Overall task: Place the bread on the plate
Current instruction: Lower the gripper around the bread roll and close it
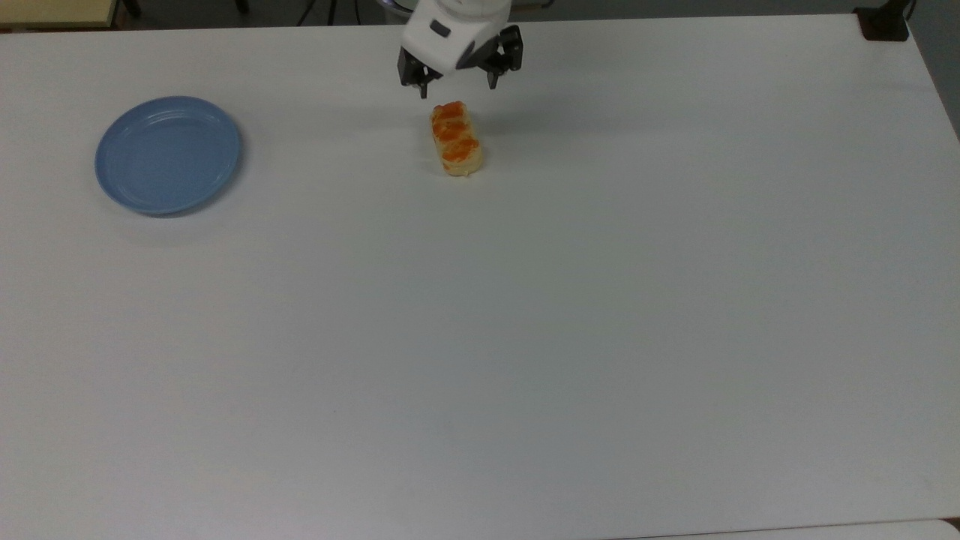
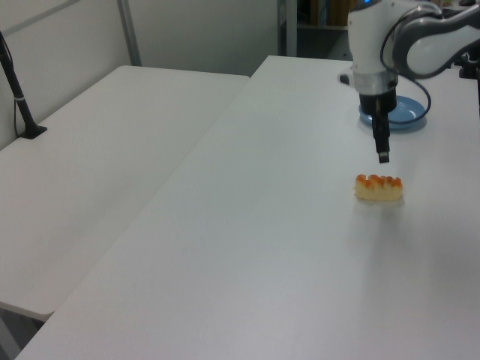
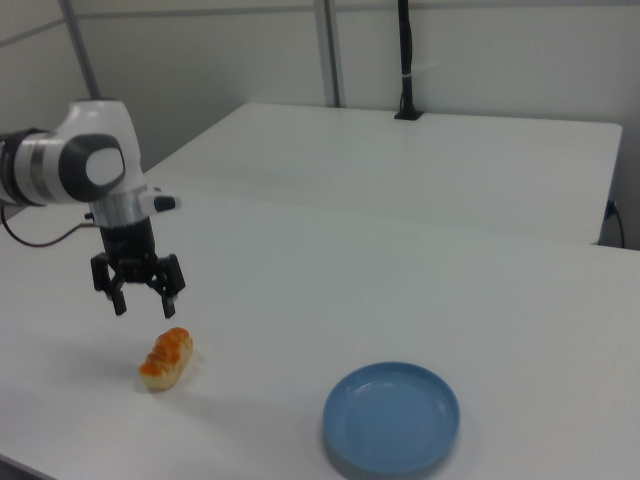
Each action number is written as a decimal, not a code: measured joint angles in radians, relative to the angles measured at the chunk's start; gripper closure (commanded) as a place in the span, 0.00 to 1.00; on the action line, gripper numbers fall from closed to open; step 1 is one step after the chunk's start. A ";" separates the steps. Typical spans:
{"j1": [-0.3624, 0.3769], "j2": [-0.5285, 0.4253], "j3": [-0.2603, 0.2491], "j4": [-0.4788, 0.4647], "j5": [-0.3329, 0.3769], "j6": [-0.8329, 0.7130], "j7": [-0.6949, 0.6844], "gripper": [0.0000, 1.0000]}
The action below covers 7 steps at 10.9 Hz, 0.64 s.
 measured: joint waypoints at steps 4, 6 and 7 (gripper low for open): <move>0.025 0.151 0.000 -0.016 -0.034 0.104 0.019 0.19; 0.025 0.180 0.000 -0.016 -0.049 0.119 0.031 0.52; 0.025 0.181 0.000 -0.016 -0.054 0.119 0.031 0.61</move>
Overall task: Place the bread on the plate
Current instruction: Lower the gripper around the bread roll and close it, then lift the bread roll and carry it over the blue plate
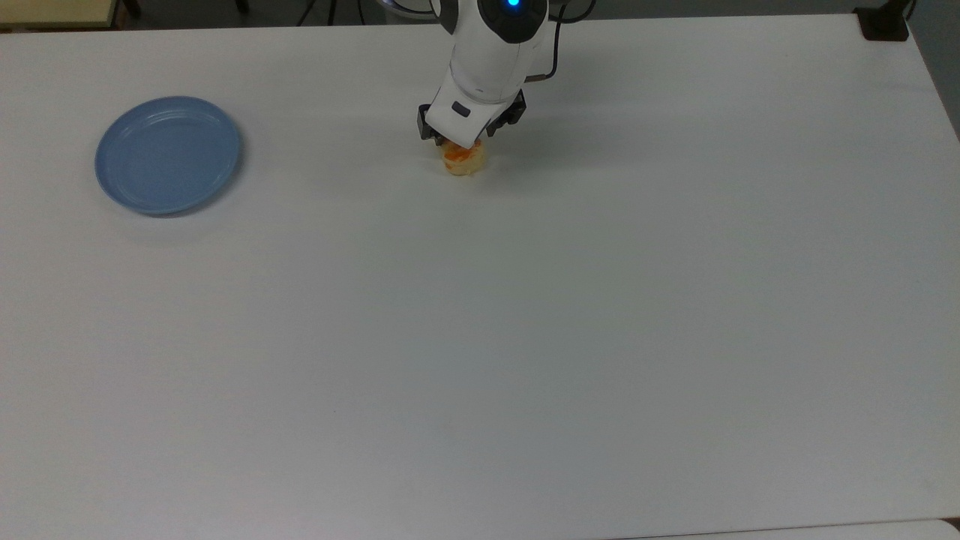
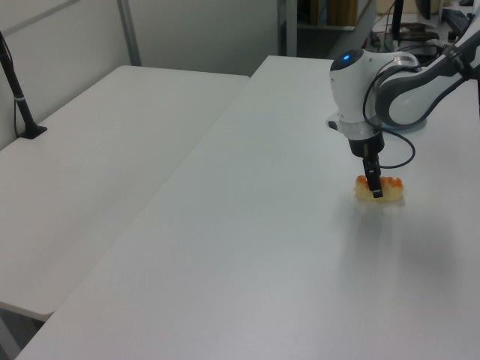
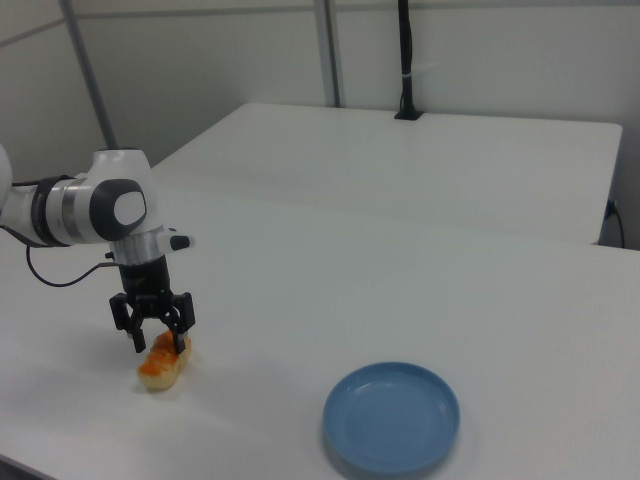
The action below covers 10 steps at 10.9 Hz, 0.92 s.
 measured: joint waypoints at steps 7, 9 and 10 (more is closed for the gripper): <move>-0.097 -0.146 -0.077 0.161 -0.021 -0.353 -0.250 0.61; -0.159 -0.167 -0.160 0.226 -0.023 -0.379 -0.350 0.61; -0.189 -0.151 -0.203 0.227 -0.030 -0.341 -0.385 0.61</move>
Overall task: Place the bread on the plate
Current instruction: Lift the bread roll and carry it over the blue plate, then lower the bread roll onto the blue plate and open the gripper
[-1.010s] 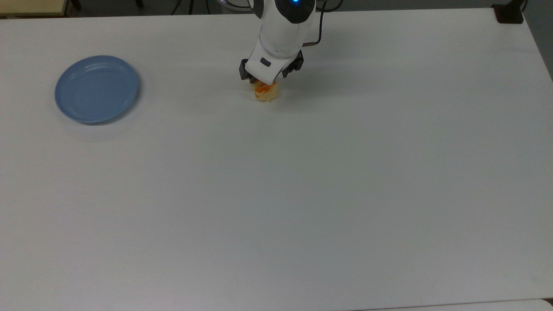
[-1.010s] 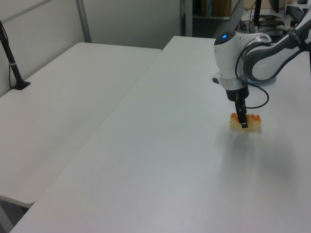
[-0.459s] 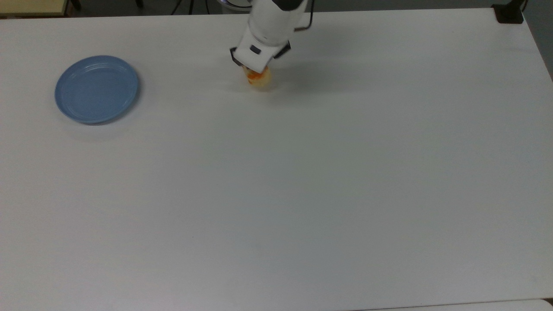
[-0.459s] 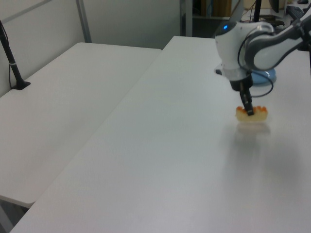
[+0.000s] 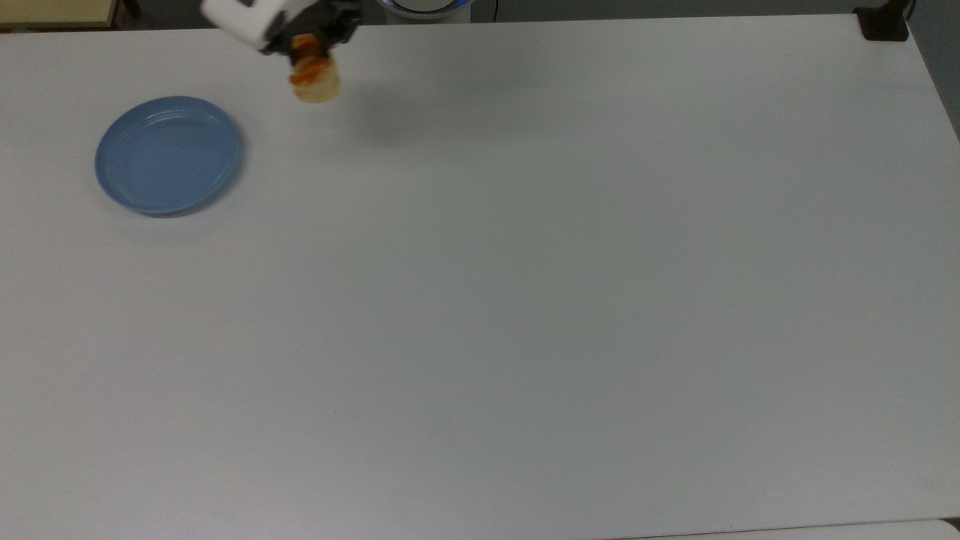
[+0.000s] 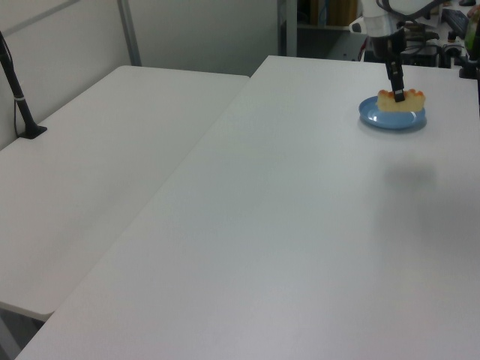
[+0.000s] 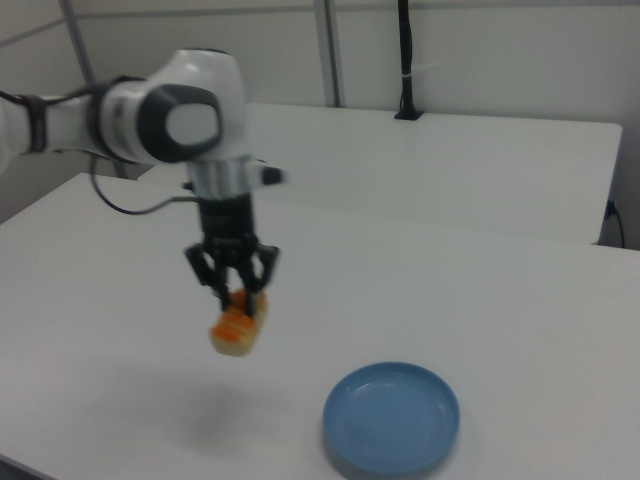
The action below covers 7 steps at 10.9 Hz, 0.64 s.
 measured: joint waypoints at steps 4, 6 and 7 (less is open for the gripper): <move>-0.118 0.145 -0.121 -0.001 -0.027 0.246 -0.070 0.60; -0.183 0.240 -0.125 0.016 -0.027 0.338 -0.071 0.56; -0.205 0.281 -0.126 0.041 -0.027 0.362 -0.071 0.39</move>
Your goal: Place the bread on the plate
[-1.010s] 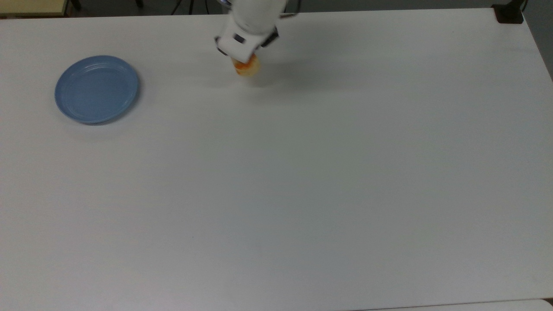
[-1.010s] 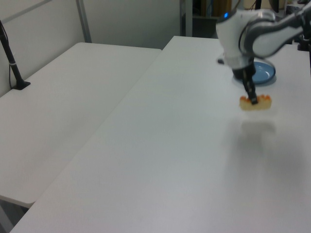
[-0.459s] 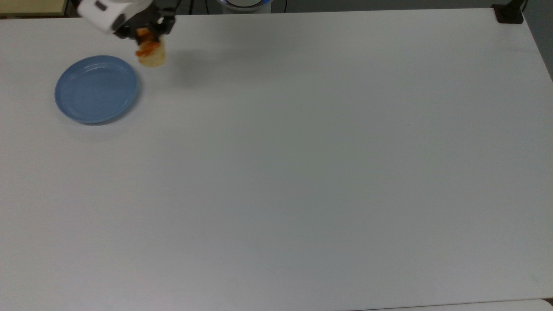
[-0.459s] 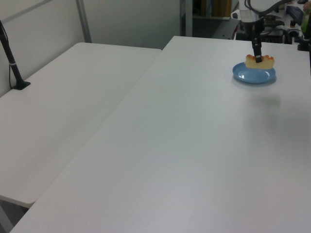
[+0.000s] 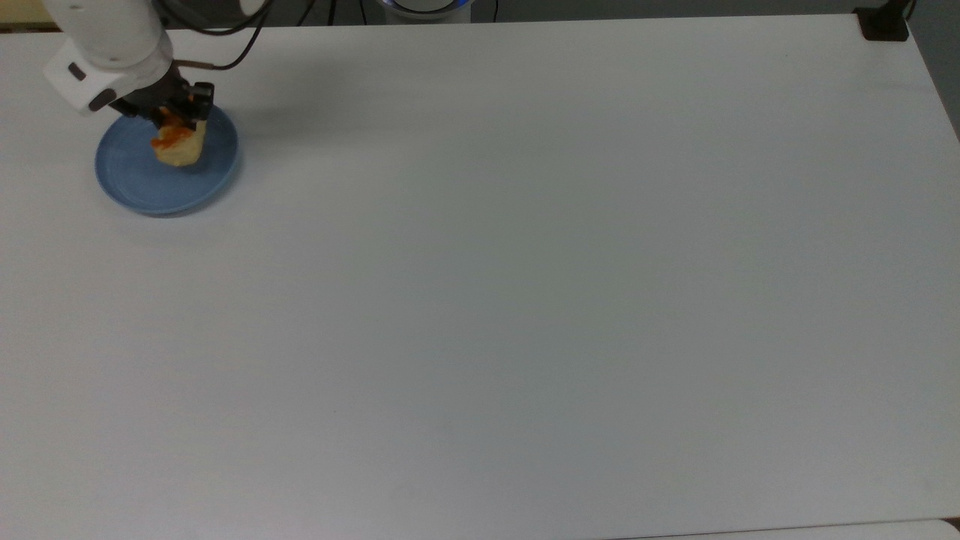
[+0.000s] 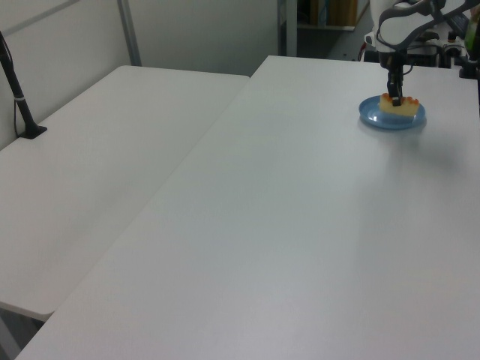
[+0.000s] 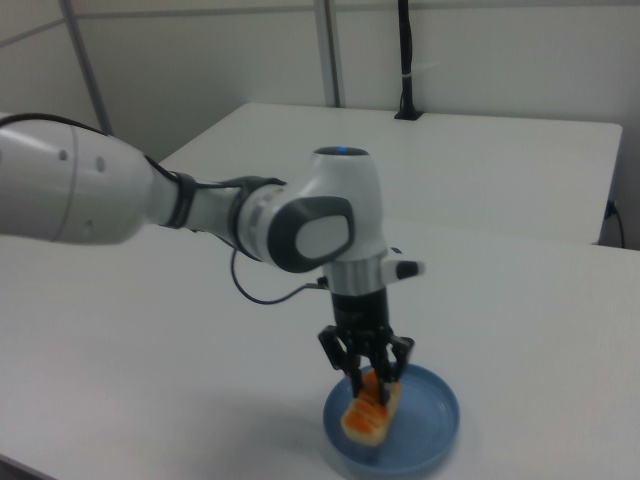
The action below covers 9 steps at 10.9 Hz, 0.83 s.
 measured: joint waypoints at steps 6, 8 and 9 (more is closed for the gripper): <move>-0.034 0.103 0.006 0.108 0.002 0.022 0.128 0.00; -0.016 0.058 0.012 0.122 0.002 0.003 0.275 0.00; 0.005 0.009 0.022 0.125 0.003 -0.049 0.313 0.00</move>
